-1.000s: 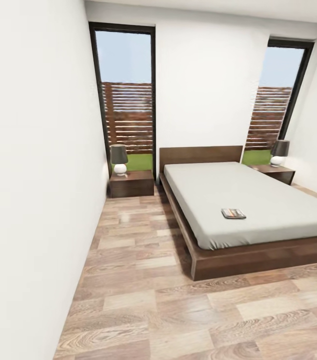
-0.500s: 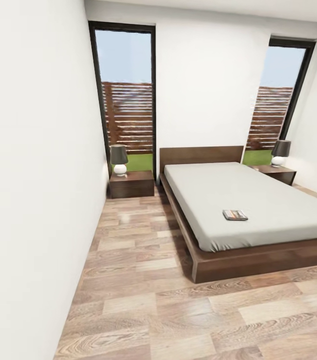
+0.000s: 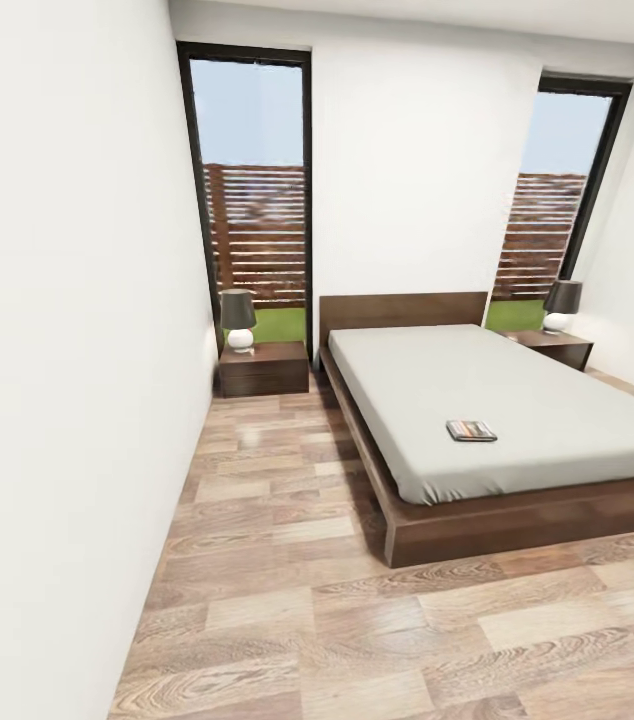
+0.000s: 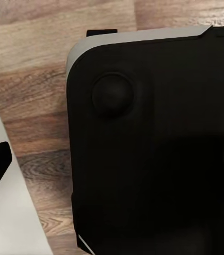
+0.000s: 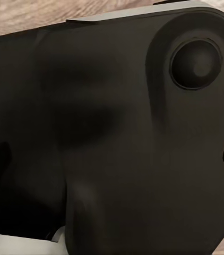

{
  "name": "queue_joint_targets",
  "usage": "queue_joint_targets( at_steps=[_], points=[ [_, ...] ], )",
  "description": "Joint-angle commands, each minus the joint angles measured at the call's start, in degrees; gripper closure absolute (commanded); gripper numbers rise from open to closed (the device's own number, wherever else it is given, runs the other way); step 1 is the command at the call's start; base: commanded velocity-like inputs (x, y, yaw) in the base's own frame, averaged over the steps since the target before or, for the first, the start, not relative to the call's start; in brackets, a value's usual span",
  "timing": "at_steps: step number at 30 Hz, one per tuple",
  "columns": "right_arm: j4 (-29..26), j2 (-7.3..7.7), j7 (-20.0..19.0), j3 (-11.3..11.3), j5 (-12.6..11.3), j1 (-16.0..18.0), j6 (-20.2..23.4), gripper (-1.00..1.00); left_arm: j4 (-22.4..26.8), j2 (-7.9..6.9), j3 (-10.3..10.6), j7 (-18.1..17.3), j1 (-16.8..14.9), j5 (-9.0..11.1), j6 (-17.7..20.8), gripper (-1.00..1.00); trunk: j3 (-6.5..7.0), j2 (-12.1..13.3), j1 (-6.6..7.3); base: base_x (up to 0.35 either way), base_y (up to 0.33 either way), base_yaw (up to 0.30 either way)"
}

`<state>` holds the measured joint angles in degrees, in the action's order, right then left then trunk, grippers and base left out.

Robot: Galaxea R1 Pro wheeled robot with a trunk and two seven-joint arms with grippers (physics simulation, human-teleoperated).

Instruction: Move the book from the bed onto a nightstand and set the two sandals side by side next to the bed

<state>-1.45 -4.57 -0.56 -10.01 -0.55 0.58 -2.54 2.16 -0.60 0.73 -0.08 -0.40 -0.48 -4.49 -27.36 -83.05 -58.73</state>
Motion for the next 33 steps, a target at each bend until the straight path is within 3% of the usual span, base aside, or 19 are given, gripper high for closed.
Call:
queue_joint_targets(
  at_steps=[1, 14, 33],
  points=[
    [0.0, -0.03, -0.1, -0.4, -0.1, 0.0, -0.2, -1.0, 0.0, -0.01, 0.1, 0.0, 0.0, -0.1, -0.2, -1.0, -0.06, 0.0, 0.0, 0.025, 0.001, 0.0],
    [0.0, -0.08, -0.1, -0.4, -0.1, 0.0, -0.2, -1.0, 0.0, -0.01, 0.1, 0.0, 0.0, -0.1, -0.2, -1.0, -0.06, 0.0, 0.0, 0.148, 0.04, 0.0],
    [0.0, -0.09, -0.1, -0.4, -0.1, 0.0, -0.2, -1.0, 0.0, -0.01, 0.1, 0.0, 0.0, -0.1, -0.2, -1.0, -0.06, 0.0, 0.0, 0.017, 0.004, 0.0]
  ],
)
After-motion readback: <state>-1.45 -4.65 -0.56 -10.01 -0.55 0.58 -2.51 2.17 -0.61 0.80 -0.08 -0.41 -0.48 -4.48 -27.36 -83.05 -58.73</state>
